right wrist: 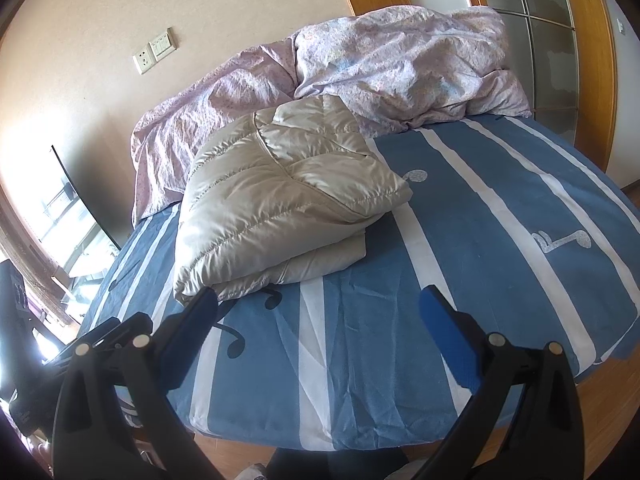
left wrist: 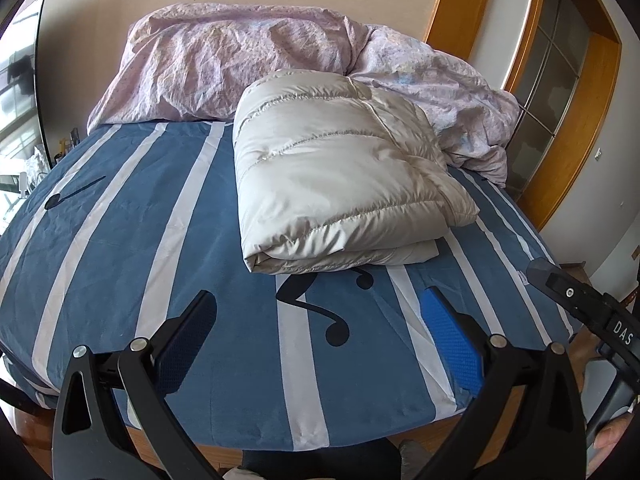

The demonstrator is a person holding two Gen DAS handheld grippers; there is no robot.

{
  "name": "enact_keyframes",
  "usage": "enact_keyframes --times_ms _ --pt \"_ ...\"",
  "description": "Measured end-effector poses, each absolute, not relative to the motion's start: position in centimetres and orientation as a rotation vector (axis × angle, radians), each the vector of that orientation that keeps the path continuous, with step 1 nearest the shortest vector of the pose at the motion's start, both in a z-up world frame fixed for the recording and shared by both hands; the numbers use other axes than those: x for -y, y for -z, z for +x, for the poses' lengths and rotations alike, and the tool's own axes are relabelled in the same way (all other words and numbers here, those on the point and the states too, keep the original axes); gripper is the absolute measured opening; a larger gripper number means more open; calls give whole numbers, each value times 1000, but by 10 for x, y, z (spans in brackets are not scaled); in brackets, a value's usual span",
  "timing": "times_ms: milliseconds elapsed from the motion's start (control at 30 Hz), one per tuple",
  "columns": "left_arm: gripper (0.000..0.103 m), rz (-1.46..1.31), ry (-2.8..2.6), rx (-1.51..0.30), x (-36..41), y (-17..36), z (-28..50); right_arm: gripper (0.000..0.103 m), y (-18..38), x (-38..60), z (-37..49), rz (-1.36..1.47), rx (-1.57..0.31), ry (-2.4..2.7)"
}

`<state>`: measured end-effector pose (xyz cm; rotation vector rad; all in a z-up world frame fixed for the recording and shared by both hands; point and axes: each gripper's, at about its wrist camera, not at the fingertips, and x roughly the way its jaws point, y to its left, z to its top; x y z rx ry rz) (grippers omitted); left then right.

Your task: Fold large clothes

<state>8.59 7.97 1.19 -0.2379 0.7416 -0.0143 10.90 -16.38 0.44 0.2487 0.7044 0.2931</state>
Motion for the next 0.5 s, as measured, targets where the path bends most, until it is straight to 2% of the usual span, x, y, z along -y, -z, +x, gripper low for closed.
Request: enact_keyframes --times_ms 500 --pt "102 -235 14 -748 -79 -10 88 101 -4 163 110 250 -706 -292"
